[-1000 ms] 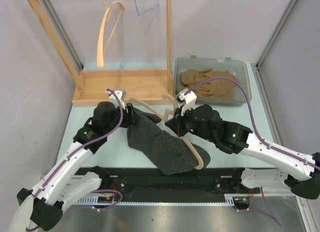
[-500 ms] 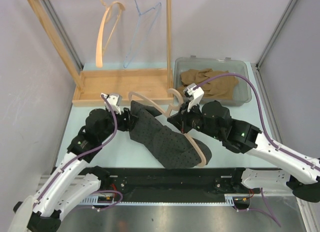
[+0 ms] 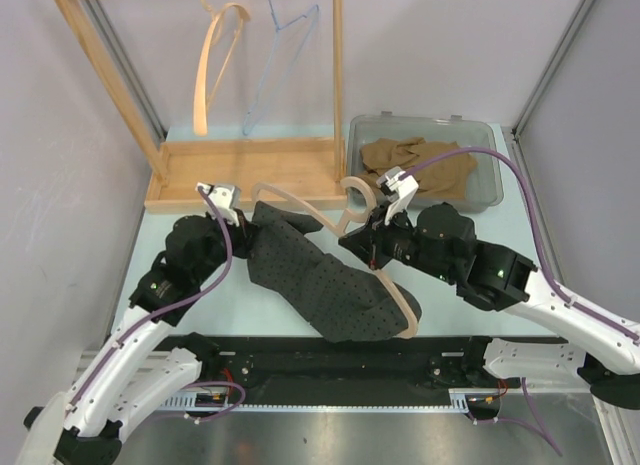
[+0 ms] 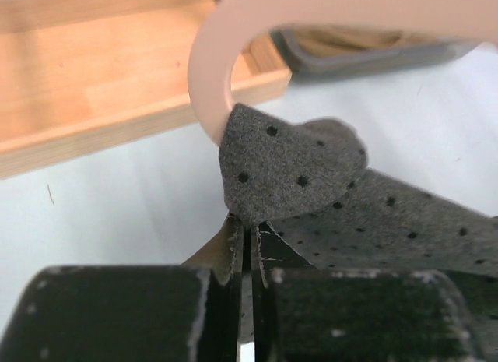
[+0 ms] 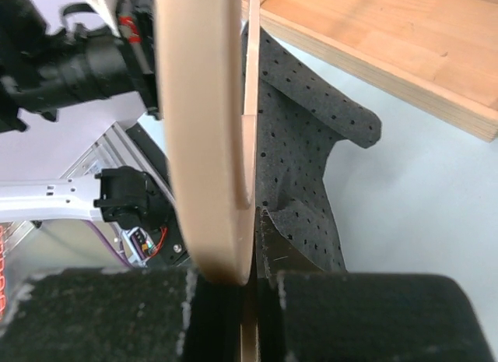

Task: Place the skirt on the hanger

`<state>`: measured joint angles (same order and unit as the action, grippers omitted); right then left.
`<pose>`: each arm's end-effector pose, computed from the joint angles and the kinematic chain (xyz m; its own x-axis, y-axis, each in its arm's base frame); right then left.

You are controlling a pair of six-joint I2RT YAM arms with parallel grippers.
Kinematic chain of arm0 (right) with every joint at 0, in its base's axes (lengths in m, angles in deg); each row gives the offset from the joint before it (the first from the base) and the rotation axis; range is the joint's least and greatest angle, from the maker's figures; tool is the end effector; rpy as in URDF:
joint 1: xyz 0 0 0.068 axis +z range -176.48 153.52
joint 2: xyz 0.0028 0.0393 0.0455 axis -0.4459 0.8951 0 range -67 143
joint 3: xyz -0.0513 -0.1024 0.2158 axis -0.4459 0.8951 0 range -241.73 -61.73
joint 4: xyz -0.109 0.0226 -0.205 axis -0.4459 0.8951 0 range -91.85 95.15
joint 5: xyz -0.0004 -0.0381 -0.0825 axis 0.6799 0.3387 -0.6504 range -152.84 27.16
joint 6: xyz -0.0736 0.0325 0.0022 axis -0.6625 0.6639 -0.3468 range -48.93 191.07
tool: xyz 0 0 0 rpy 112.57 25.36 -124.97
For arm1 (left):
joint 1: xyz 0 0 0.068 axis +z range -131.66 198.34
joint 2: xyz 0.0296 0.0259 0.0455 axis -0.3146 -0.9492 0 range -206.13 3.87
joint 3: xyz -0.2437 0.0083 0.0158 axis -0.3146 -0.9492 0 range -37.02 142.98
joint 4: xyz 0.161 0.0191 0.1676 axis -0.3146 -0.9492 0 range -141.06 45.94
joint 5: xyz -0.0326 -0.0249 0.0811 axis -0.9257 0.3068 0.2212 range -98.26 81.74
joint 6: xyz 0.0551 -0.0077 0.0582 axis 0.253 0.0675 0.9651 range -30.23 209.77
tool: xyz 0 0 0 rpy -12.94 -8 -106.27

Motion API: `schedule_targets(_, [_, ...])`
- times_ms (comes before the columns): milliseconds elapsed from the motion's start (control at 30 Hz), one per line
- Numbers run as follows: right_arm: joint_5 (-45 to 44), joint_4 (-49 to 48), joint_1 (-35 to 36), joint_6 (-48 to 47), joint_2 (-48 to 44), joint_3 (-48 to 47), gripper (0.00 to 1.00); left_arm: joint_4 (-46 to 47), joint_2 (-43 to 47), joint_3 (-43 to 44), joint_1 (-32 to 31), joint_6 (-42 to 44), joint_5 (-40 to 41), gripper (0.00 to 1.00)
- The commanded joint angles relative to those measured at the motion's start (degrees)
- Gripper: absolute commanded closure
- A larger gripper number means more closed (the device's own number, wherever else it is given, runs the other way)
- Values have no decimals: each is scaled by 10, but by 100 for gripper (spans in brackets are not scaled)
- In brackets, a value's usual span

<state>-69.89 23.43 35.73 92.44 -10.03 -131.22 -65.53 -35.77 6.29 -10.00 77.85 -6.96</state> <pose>0.1139 0.1980 0.3836 -0.3953 0.0254 -0.9182 -0.7281 0.6008 0.3301 0.1648 -0.0870 0.2928 -0.3572 -0.0419 -0.9331 0.3902 0.9009 -0.1899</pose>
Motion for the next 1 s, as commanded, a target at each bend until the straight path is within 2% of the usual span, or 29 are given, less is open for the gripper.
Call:
schedule_targets(0, [-25,-11,25,-28,2,-35,100,11,9,76,-1,9,15,100])
schedule_targets(300, [-102,-36,79,-69,39,-35,100,-12,-18,134,-1,1,21,100])
schedule_targets(433, [-146,-55,98,-79,29,-35,100,-58,-45,138,-1,-4,43,100])
schedule_targets(667, [-139,-64,103,-79,17,-35,100,-84,-83,142,-1,-31,75,98])
schedule_targets(700, [-135,-62,104,-78,18,-35,100,-84,-86,149,-1,-32,78,95])
schedule_targets(733, [-134,-56,105,-80,19,-35,100,-84,-94,166,-1,-34,82,83])
schedule_targets(800, [-134,-53,111,-81,22,-35,100,-87,-118,186,-1,-37,93,75])
schedule_targets(833, [-137,-53,111,-81,22,-35,100,-92,-125,207,-1,-39,94,55])
schedule_targets(967, [-151,-62,113,-84,18,-35,100,-95,-143,230,-1,-51,91,43])
